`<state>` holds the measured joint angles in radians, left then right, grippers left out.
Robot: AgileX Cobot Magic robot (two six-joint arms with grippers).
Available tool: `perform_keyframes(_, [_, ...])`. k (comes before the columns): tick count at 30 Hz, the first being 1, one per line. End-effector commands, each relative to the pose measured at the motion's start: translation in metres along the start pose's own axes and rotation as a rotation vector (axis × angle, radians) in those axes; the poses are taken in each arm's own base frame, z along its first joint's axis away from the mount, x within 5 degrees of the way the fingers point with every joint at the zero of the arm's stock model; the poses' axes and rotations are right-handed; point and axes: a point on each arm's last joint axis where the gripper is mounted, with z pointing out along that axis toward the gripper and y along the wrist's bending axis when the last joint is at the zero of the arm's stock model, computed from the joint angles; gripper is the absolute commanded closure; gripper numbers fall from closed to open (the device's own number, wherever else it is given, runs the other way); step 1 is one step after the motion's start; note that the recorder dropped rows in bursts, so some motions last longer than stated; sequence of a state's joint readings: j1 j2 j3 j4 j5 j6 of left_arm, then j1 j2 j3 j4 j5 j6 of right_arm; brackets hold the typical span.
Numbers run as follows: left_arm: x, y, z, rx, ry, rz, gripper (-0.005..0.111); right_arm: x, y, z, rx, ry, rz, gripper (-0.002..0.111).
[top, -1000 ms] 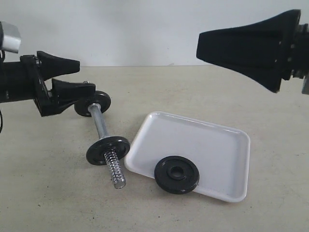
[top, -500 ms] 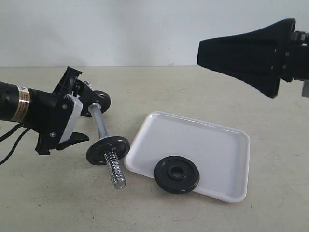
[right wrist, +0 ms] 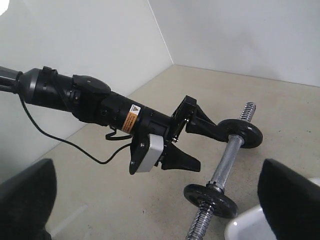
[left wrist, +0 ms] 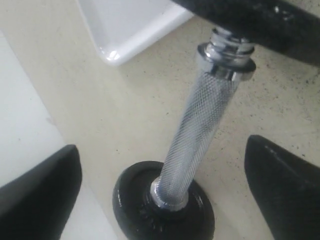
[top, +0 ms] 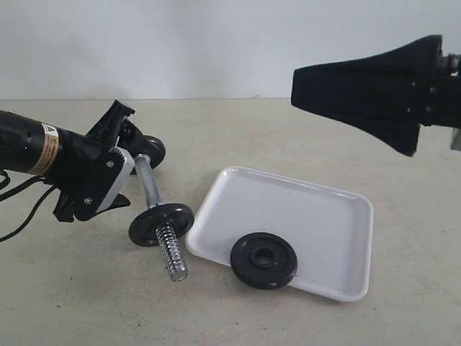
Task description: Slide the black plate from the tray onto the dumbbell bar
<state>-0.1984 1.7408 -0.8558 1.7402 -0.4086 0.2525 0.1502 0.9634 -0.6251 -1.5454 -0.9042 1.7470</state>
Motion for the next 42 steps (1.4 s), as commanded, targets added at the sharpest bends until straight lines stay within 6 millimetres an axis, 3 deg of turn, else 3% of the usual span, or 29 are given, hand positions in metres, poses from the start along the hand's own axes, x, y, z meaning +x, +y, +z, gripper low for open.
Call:
perform_keyframes(1, [0.001, 0.000, 0.009, 0.017, 0.005, -0.013, 0.026, 0.000, -0.001, 0.000, 0.001, 0.004, -0.013, 0.003])
perform_keyframes(24, [0.004, -0.018, 0.036, 0.085, -0.041, -0.035, 0.026, -0.001, -0.002, 0.000, 0.012, 0.003, -0.032, 0.003])
perform_keyframes(42, [0.009, -0.006, 0.038, 0.052, -0.041, -0.009, 0.026, -0.001, -0.002, 0.000, 0.012, 0.003, -0.035, 0.003])
